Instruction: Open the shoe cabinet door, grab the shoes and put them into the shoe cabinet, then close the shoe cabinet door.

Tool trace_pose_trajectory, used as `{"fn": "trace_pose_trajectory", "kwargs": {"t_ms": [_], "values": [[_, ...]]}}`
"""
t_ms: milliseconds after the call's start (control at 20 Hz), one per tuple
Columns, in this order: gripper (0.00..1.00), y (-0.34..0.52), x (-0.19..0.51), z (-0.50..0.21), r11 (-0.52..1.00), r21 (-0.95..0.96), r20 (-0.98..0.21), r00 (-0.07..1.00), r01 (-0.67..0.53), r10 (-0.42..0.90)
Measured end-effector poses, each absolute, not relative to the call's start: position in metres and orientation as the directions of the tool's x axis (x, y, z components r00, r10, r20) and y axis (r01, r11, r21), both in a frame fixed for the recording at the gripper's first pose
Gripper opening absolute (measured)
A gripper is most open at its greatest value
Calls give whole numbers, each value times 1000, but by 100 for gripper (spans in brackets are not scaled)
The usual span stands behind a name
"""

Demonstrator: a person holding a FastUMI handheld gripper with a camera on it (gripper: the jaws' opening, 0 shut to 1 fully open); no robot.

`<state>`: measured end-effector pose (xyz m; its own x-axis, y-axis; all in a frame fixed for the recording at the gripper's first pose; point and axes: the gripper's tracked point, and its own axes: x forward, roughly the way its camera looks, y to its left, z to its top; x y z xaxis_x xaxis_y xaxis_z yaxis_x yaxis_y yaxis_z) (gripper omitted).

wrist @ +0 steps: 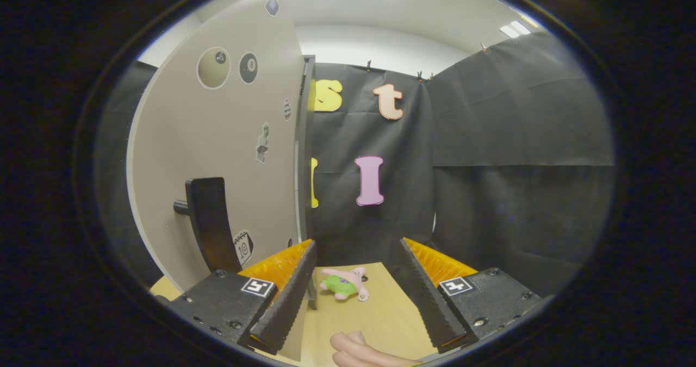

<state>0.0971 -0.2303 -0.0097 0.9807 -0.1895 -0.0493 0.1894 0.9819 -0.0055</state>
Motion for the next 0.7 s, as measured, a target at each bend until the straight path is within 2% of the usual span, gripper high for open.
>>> {"fn": "trace_pose_trajectory", "kwargs": {"t_ms": [250, 500, 700], "values": [[96, -188, 103, -19, 983, -2, -85, 979, 184, -183], [95, -139, 115, -13, 987, 11, -63, 985, 161, -160], [95, -85, 126, -10, 995, -8, -56, 994, 97, -97]]}}
